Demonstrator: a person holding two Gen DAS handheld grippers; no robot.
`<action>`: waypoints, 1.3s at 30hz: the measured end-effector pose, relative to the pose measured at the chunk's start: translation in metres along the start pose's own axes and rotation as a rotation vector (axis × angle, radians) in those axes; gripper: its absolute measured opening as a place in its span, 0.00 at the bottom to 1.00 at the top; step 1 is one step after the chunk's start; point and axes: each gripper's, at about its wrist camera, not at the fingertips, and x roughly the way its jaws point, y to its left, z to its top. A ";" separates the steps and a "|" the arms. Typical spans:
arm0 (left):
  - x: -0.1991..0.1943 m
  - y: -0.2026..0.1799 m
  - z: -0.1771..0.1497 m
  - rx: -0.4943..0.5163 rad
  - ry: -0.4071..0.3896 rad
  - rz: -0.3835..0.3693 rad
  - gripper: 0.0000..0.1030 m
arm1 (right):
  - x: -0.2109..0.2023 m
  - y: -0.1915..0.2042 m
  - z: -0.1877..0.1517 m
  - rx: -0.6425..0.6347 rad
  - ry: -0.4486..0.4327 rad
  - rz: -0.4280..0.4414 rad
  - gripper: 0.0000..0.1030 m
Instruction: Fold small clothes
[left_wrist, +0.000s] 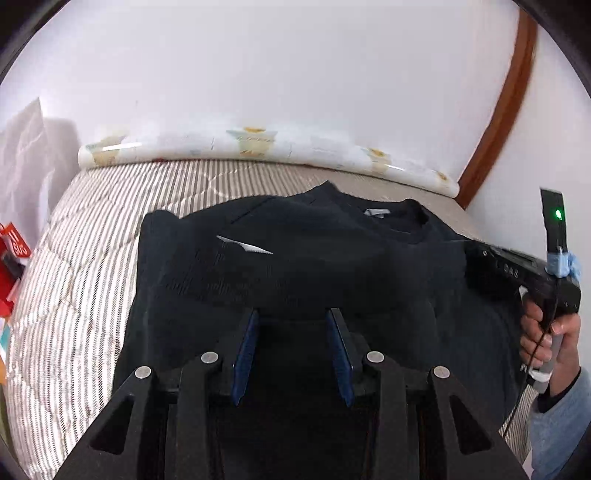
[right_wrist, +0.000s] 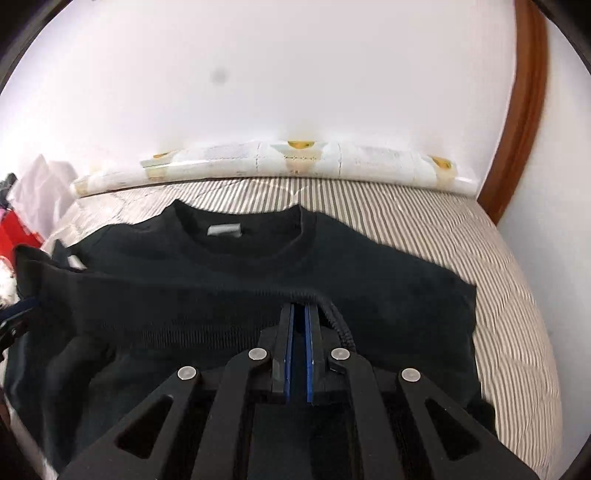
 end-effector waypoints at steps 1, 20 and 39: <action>0.002 0.003 0.000 -0.003 0.005 0.004 0.35 | 0.006 0.003 0.005 -0.009 0.005 -0.008 0.09; -0.027 0.062 -0.008 -0.059 -0.012 0.093 0.54 | -0.045 -0.082 -0.026 0.028 -0.038 -0.026 0.60; 0.002 0.046 0.014 0.008 0.019 0.091 0.56 | -0.066 -0.039 -0.063 -0.201 -0.095 -0.025 0.60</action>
